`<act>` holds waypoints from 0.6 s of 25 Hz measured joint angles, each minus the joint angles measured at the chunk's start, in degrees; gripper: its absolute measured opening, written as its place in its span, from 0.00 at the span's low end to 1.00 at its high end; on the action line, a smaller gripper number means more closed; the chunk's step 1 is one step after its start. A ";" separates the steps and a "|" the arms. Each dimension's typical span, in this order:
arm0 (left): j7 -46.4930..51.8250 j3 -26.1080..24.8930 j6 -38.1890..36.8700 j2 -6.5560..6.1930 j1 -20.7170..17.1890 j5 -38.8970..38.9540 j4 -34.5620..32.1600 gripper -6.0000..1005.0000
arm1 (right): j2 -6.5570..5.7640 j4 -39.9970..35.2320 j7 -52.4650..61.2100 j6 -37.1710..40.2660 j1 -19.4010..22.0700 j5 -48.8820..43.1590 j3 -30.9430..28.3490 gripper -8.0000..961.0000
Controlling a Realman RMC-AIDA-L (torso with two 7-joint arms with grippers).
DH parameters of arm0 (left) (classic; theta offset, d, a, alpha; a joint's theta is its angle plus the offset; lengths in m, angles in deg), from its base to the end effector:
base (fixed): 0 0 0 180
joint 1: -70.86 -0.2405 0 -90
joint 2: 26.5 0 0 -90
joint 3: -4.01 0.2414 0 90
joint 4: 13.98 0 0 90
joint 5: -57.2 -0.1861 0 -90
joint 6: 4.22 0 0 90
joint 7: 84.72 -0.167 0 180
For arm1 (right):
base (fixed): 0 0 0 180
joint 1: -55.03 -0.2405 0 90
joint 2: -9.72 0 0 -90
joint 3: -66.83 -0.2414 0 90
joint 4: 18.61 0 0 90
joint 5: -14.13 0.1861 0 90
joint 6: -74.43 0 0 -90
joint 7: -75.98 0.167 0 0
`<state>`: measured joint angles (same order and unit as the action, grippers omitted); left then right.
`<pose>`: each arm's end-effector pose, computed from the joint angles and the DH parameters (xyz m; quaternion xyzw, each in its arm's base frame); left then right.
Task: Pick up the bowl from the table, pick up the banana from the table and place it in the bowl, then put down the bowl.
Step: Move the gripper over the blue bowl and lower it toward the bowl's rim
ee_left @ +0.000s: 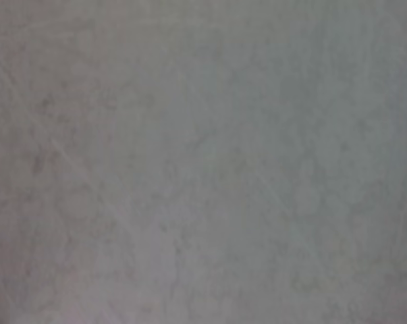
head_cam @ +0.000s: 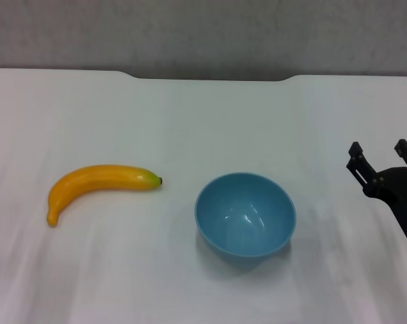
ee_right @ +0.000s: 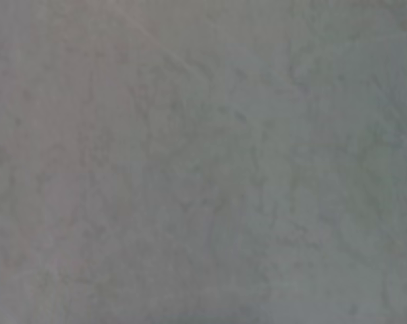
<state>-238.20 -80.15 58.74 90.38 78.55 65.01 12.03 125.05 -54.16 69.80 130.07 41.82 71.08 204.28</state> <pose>-0.3289 0.2948 0.0496 -0.6365 -0.3019 -0.3704 0.6054 0.2843 0.3099 -0.0203 -0.6946 0.2819 0.2905 0.5947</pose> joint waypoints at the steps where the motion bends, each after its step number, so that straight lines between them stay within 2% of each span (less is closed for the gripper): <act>1: -0.06 0.01 0.01 0.01 0.01 0.00 0.00 0.86 | 0.00 -0.06 -0.07 0.00 -0.03 -0.11 0.00 0.92; 7: 0.95 0.49 -0.31 -0.14 -0.05 -0.04 0.12 0.86 | -0.15 -0.56 -0.10 -0.81 -0.16 -0.26 0.06 0.92; 11: 7.07 0.95 -2.25 -1.26 -0.42 -3.44 1.91 0.86 | -0.53 -2.72 -1.27 -2.32 0.14 -0.32 -0.25 0.92; 14: 10.42 -0.82 -5.42 -2.10 -1.76 -8.82 6.80 0.86 | -0.72 -5.97 -5.50 -5.67 0.75 -0.34 -1.98 0.92; 15: 12.89 -2.13 -9.55 -2.43 -3.20 -13.06 11.64 0.86 | -0.81 -7.49 -7.36 -7.58 1.00 -0.35 -2.88 0.92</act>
<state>-225.31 -82.28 49.19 87.96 75.36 51.95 23.67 124.24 -61.65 62.44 122.50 42.81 70.73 201.40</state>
